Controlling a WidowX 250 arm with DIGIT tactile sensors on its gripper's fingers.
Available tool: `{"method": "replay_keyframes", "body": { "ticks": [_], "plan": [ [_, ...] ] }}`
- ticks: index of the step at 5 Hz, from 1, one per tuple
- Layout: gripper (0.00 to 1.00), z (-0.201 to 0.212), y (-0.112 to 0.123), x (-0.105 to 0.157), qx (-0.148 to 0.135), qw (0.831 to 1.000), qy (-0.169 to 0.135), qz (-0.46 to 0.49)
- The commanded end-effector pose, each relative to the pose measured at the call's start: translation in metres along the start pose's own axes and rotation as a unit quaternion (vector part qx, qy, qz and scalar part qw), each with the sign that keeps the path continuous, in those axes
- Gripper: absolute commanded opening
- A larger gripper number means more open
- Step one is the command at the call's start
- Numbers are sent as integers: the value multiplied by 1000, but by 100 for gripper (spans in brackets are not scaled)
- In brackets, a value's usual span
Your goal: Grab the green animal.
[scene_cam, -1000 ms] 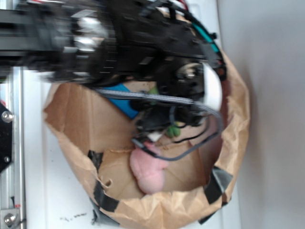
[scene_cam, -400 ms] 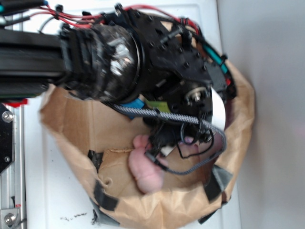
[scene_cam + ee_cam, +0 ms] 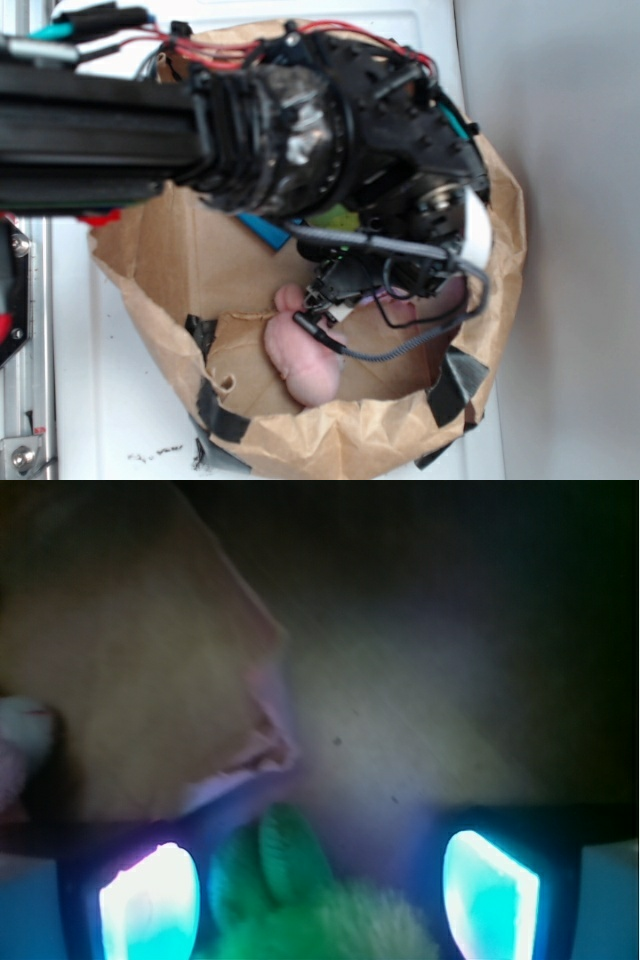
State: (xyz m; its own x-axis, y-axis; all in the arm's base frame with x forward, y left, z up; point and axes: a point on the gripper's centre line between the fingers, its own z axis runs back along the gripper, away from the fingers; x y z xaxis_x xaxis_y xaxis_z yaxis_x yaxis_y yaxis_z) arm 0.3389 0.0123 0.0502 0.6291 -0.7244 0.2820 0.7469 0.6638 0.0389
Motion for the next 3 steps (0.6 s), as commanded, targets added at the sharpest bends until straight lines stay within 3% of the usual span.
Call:
{"method": "replay_keyframes", "body": {
  "ticks": [1, 3],
  "plan": [
    [100, 34, 32, 14, 16, 999, -46, 3],
    [100, 28, 20, 6, 28, 999, -34, -4]
  ]
}}
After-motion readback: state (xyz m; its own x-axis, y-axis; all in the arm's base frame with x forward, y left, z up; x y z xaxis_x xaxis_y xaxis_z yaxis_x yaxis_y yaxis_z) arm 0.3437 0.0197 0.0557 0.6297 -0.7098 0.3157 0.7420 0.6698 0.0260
